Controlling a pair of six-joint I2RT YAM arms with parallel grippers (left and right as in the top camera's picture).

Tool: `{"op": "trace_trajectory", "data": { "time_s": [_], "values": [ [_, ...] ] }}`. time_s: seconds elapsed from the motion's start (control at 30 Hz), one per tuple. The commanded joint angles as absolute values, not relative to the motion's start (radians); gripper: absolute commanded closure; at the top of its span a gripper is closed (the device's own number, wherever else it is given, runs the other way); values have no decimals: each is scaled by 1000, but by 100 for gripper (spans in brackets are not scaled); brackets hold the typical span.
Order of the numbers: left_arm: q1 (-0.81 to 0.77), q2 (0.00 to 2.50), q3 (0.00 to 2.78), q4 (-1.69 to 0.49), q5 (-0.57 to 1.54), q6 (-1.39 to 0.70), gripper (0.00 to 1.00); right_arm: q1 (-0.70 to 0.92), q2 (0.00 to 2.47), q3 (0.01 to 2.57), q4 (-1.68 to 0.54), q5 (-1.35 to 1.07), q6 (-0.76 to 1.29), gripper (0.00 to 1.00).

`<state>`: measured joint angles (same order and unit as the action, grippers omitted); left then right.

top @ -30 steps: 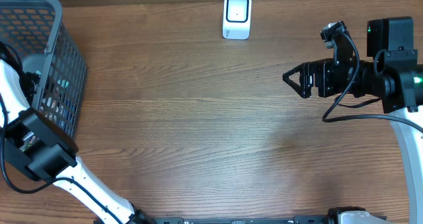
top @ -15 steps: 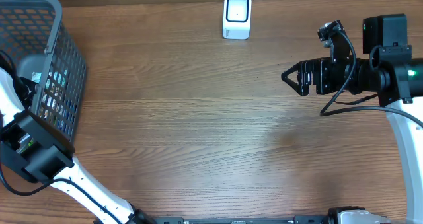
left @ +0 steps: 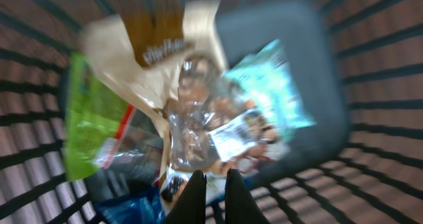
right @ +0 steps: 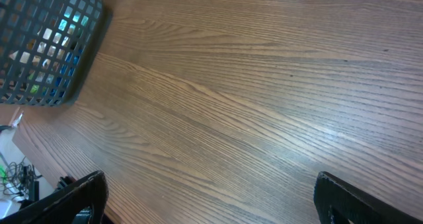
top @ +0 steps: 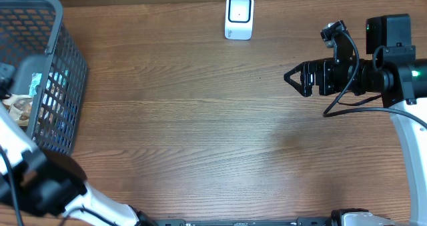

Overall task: Scan the item barcode
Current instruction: 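Grasp the clear snack bag in the basket and place it on the table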

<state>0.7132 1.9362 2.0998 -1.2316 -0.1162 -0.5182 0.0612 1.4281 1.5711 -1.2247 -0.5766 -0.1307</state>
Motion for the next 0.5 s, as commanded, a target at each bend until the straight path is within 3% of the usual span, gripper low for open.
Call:
{"op": "trace_trajectory", "data": {
  "time_s": [0.0,0.07,0.13,0.47],
  "values": [
    [709,1895,2112,-1234,-153,-525,83,64,1424,1596,-1227,-590,-127,0],
    [709,1912,2106,-1241,-198,-555,31,64,1424,1596,-1230,-589,-128,0],
    [715,1965,2103,-1255,-212,-577,0,64,1424,1596,-1234,-589,-128,0],
    [734,2238,2103,-1280,-183,-606,0,64,1424,1596,-1234,-585,-128,0]
  ]
}}
